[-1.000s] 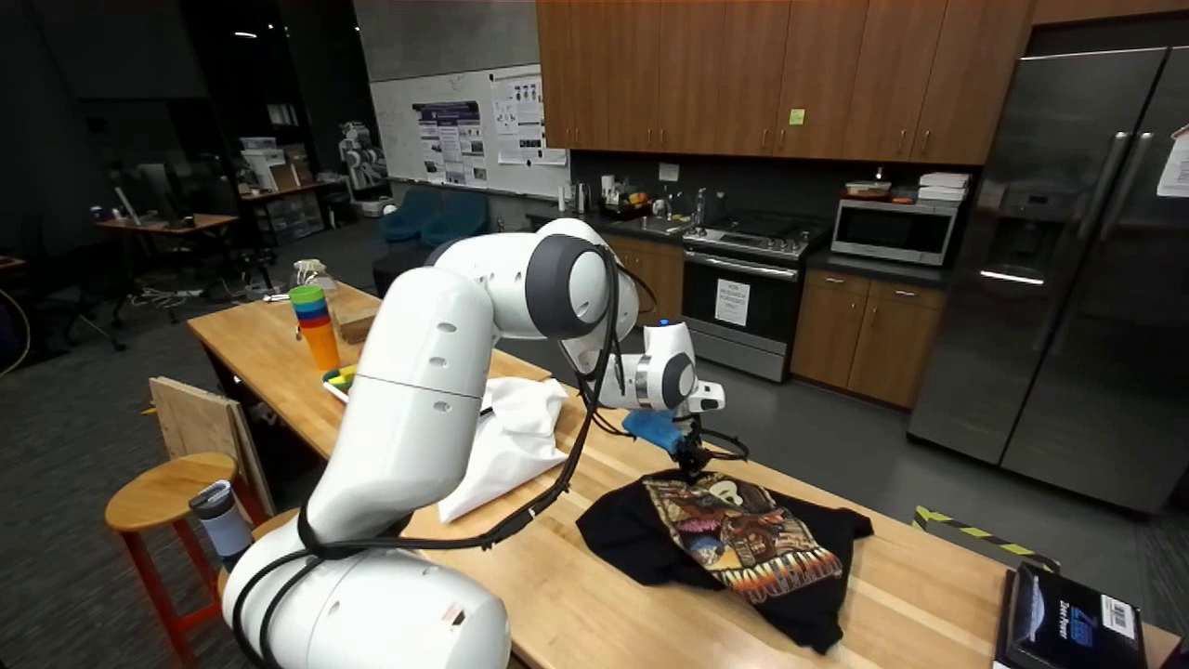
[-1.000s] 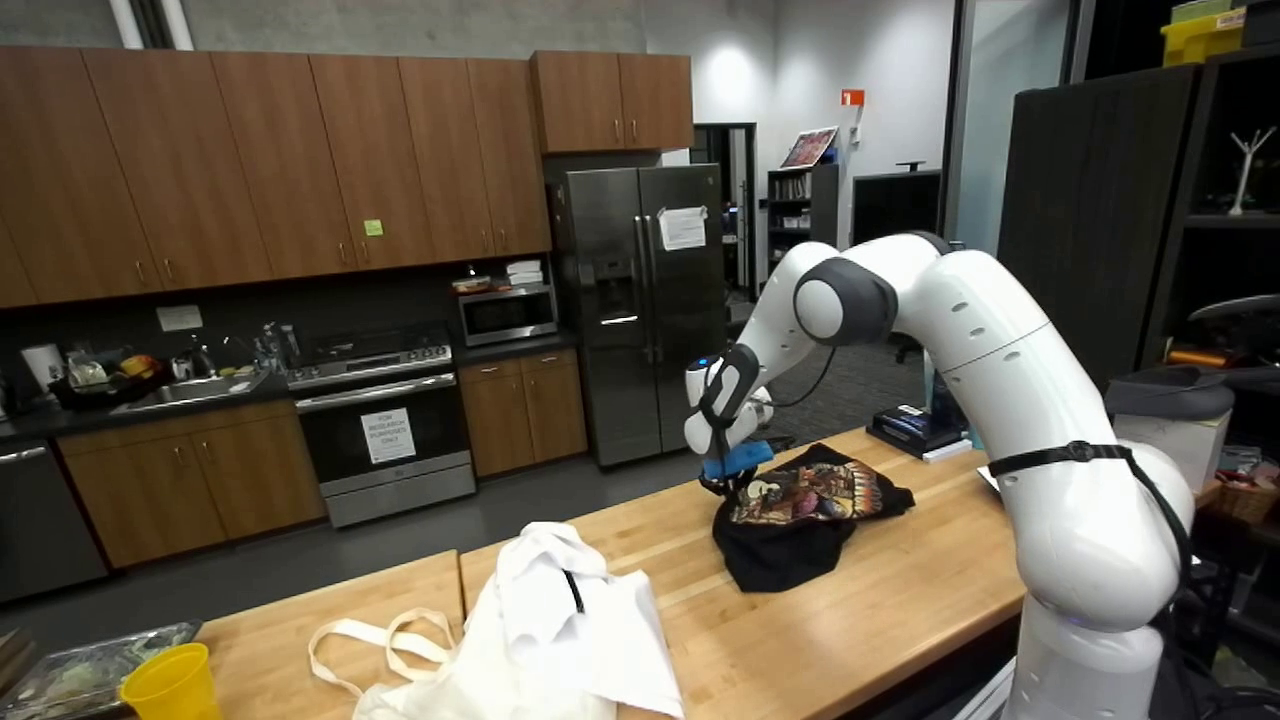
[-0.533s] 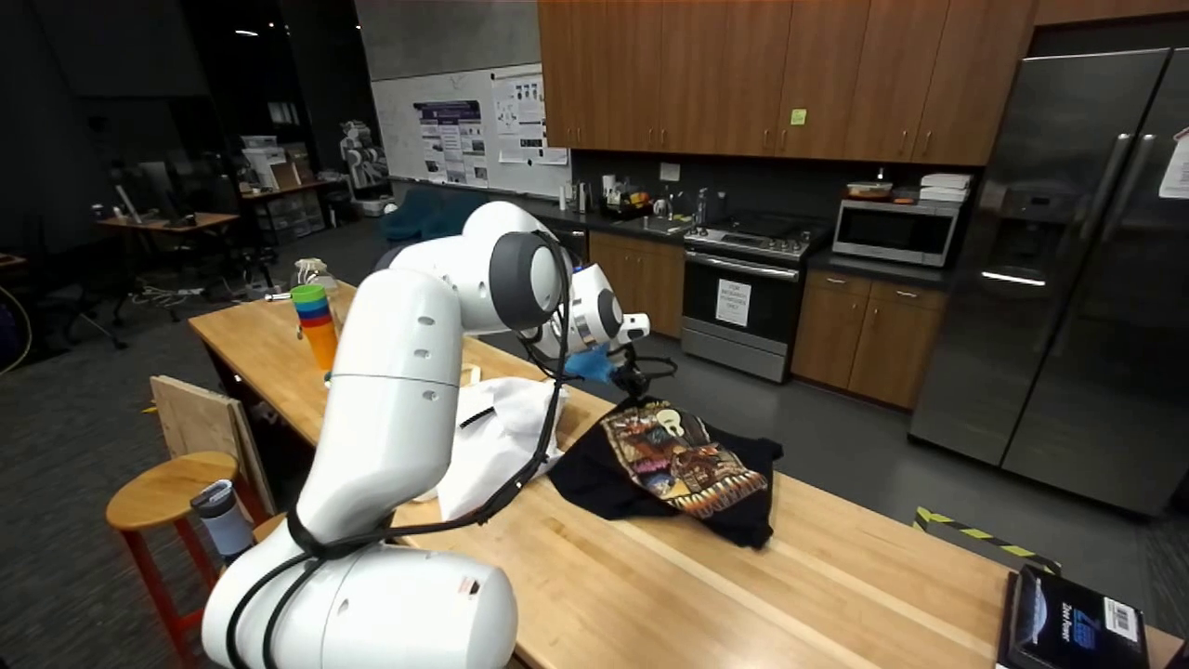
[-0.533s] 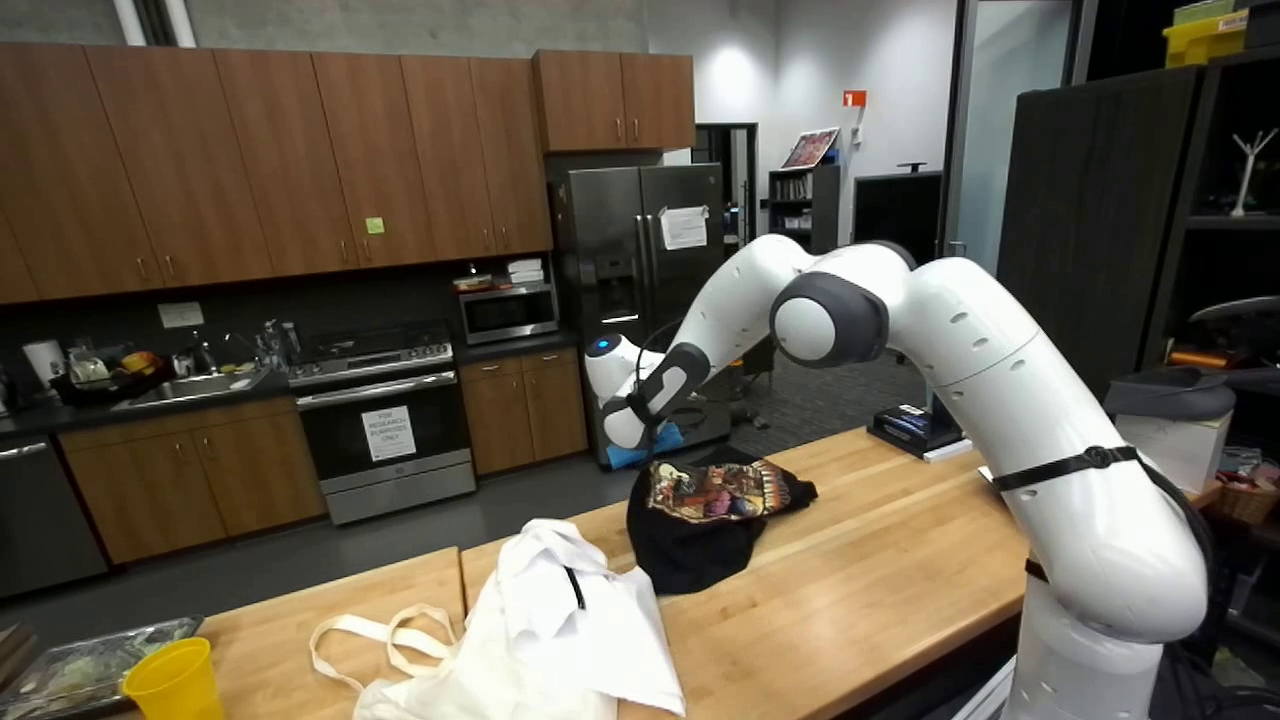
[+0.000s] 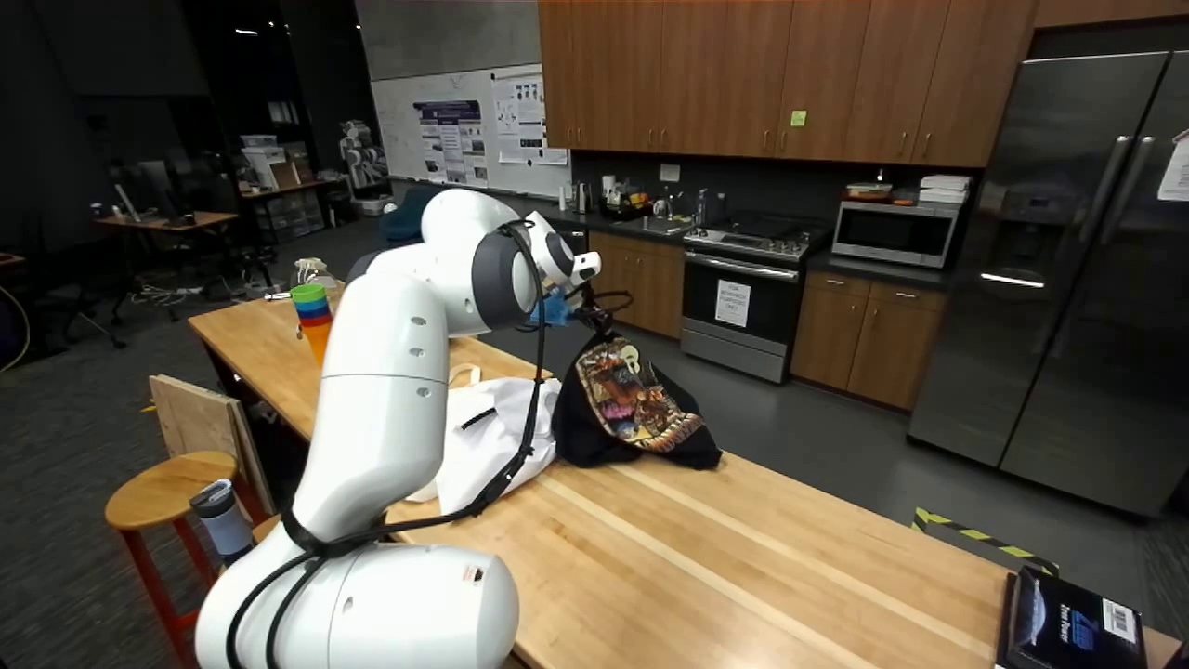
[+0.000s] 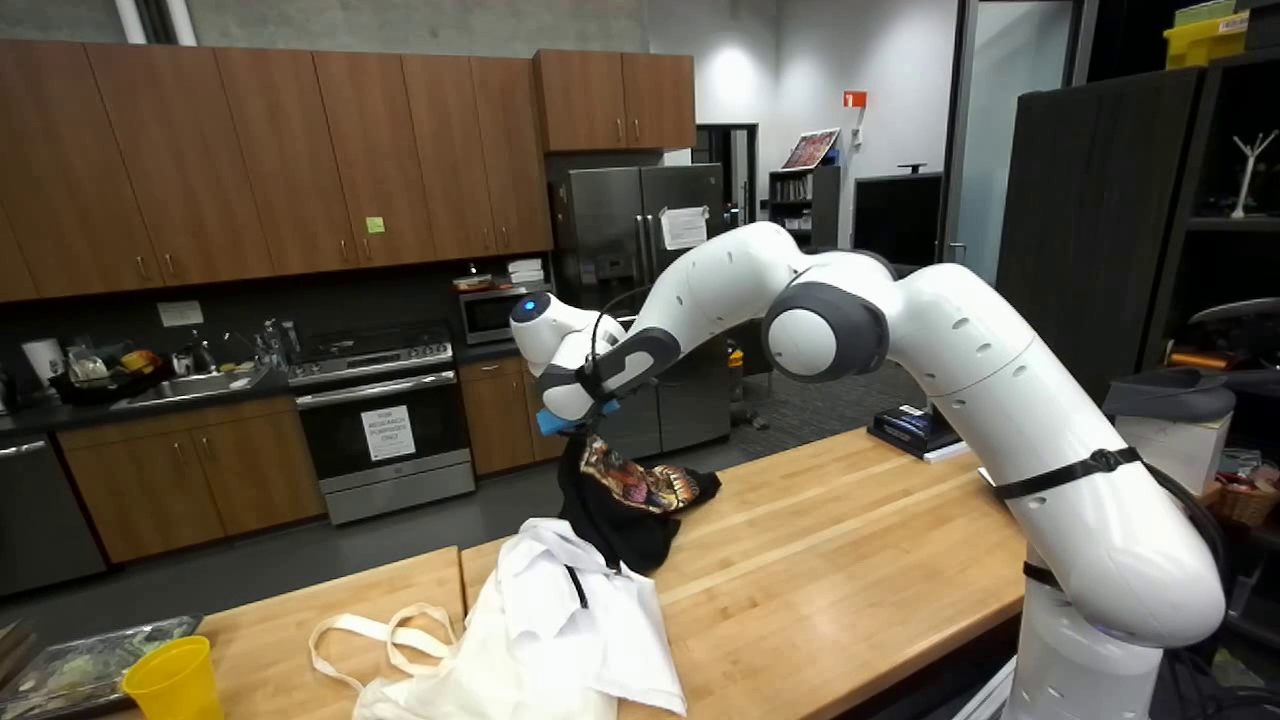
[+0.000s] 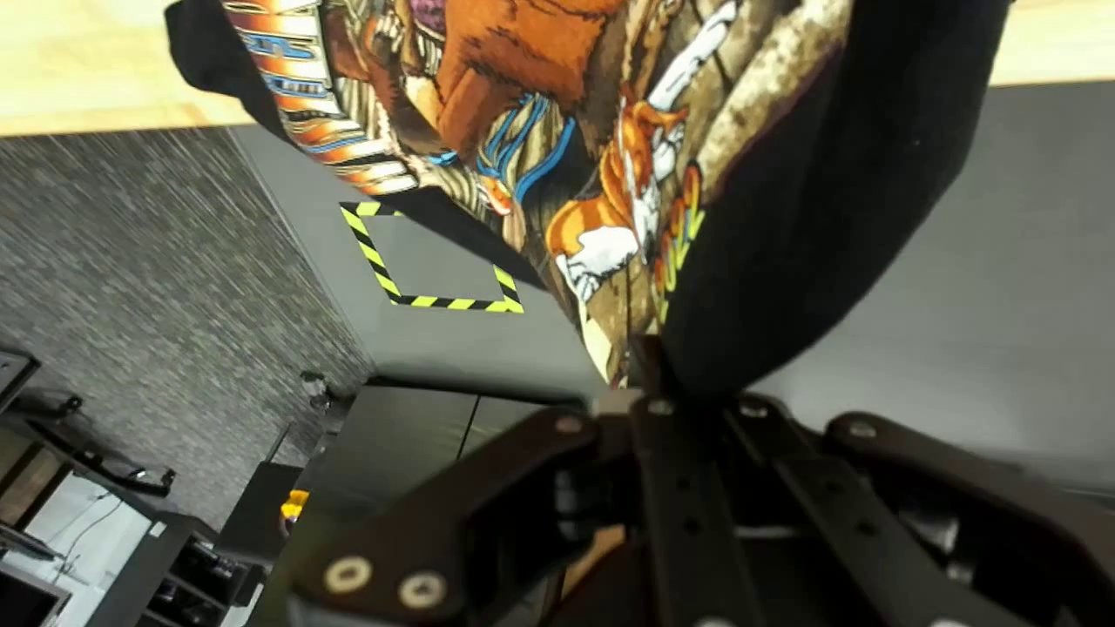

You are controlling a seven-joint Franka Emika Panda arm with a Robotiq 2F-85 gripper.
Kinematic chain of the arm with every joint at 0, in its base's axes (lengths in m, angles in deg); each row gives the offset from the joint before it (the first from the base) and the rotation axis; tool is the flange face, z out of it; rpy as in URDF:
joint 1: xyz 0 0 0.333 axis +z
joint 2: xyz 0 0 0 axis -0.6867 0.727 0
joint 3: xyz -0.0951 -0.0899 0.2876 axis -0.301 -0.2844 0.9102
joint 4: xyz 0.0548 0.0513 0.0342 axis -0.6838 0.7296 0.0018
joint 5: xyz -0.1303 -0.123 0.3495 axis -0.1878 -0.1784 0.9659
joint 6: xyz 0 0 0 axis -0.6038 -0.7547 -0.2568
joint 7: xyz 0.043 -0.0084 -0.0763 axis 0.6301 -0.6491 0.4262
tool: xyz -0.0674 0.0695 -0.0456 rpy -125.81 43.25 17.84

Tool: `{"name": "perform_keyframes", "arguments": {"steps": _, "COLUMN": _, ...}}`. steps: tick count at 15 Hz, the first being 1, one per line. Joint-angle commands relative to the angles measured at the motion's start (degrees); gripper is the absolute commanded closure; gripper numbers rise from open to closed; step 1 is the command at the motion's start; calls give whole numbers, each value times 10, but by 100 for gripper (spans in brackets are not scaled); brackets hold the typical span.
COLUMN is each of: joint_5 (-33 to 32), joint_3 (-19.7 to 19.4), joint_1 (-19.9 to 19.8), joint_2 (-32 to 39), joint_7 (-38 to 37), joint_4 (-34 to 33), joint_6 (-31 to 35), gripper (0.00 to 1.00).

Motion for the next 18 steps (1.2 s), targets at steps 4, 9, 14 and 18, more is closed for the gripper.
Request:
{"name": "perform_keyframes", "arguments": {"steps": 4, "joint_5": -90, "joint_3": -2, "joint_1": 21, "joint_2": -8, "joint_7": -20, "joint_4": -85, "joint_6": -66, "gripper": 99}}
{"name": "perform_keyframes", "arguments": {"steps": 9, "joint_5": -153, "joint_3": -35, "joint_1": 74, "joint_2": -3, "joint_7": -30, "joint_4": -167, "joint_6": -144, "gripper": 99}}
{"name": "perform_keyframes", "arguments": {"steps": 14, "joint_5": -140, "joint_3": -16, "joint_1": 113, "joint_2": 17, "joint_7": -20, "joint_4": -241, "joint_6": -240, "gripper": 99}}
{"name": "perform_keyframes", "arguments": {"steps": 18, "joint_5": -82, "joint_3": 5, "joint_1": 102, "joint_2": 24, "joint_7": -83, "joint_4": -263, "joint_6": -219, "gripper": 99}}
